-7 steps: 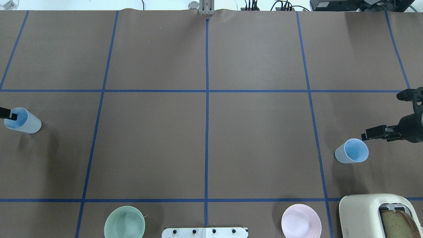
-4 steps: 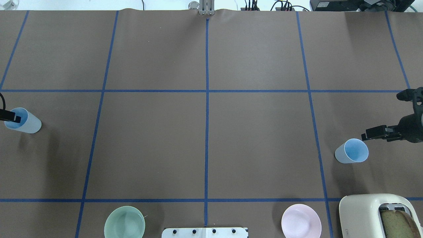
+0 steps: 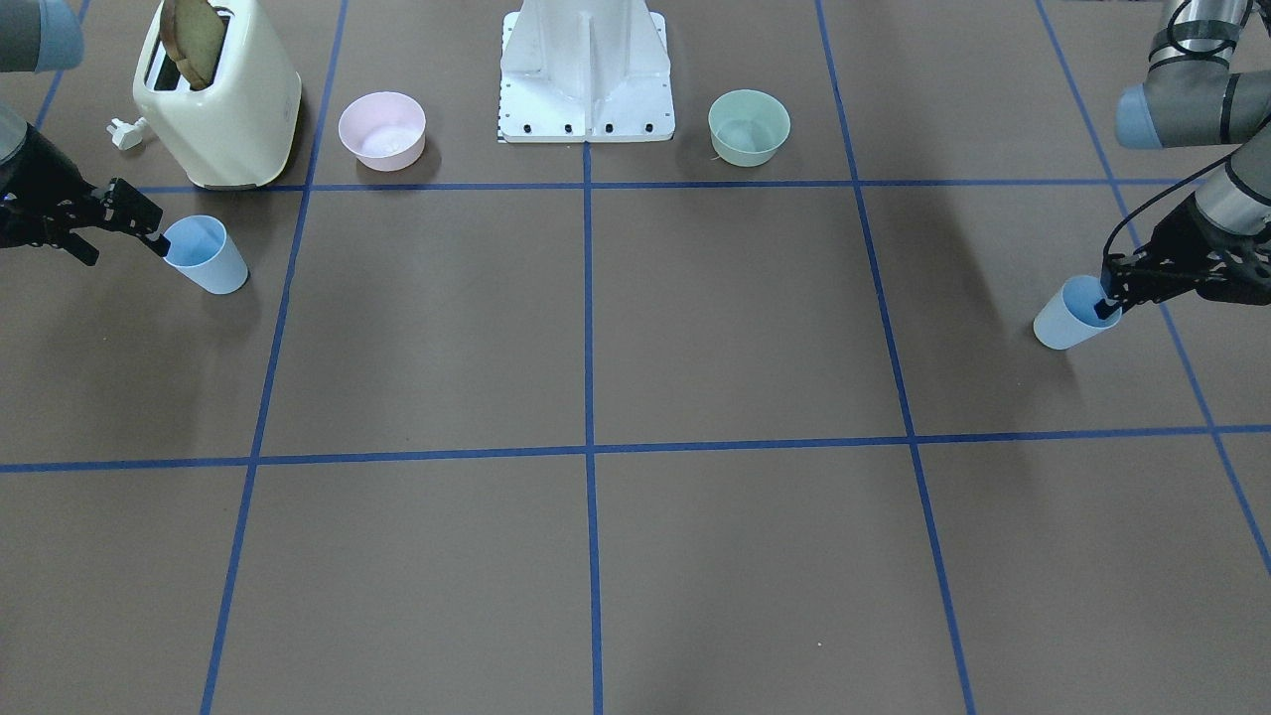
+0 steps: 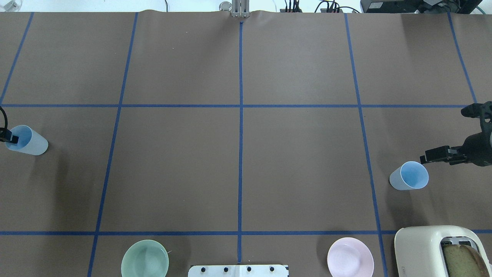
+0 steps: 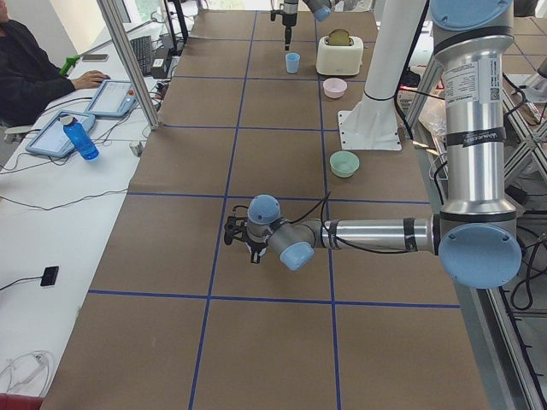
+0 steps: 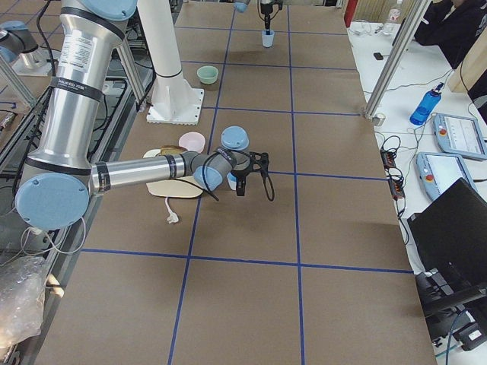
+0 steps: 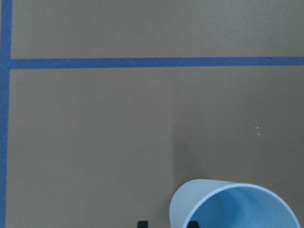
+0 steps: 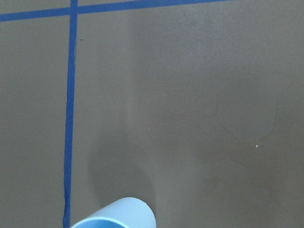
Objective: Stack blue cups with both arms
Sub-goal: 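Lift the light-blue cup with the left gripper and carry it toward the table center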
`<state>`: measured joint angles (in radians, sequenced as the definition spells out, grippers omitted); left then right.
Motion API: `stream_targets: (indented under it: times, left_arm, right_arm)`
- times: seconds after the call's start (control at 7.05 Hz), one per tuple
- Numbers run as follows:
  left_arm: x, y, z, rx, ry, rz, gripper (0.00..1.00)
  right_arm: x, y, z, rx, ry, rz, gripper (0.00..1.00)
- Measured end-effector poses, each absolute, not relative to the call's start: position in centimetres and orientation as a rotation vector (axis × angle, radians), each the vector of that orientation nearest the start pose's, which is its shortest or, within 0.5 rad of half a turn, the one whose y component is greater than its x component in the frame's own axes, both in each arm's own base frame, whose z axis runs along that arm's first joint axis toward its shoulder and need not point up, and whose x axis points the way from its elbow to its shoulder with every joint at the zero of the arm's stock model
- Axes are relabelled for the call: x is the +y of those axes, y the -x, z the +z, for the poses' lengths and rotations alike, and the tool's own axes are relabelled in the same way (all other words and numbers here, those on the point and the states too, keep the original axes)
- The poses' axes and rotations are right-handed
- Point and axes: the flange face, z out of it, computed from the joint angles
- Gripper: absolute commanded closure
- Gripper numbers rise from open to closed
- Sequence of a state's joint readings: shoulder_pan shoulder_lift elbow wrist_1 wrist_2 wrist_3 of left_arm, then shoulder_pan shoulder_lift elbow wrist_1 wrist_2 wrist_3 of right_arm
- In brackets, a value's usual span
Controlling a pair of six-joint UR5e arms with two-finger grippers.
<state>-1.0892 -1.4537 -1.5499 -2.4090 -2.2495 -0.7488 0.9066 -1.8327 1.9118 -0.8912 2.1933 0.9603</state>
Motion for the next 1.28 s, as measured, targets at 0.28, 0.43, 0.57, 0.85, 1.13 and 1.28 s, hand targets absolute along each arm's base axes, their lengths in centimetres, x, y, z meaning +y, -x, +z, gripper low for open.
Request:
stream_targets:
  times: [0.28, 0.43, 0.57, 0.85, 1.13, 1.28]
  left_arm:
    - [-45.4, -16.0, 60.0, 0.955, -0.168, 0.0, 1.0]
    - [-46.1, -16.5, 57.0, 0.968, -0.149, -0.002, 1.0]
    - [-47.0, -17.0, 53.6, 0.968, -0.129, -0.008, 1.0]
    - [-48.9, -18.0, 47.6, 0.961, -0.101, -0.028, 1.0]
    - [-50.6, -19.0, 43.7, 0.968, -0.086, -0.055, 1.0]
    - [-51.3, -19.4, 42.1, 0.976, -0.077, -0.067, 1.0]
  right_arm:
    - [-36.9, 19.5, 53.1, -0.94, -0.066, 0.053, 0.0]
    - [-36.8, 19.7, 53.2, -0.937, -0.061, 0.058, 0.0]
    - [-36.7, 19.8, 53.3, -0.934, -0.058, 0.058, 0.0]
    - [-36.3, 20.4, 53.4, -0.93, -0.054, 0.045, 0.0]
    - [-35.6, 21.4, 53.4, -0.928, -0.042, 0.019, 0.01]
    - [-35.3, 21.9, 53.4, -0.928, -0.036, 0.006, 0.02]
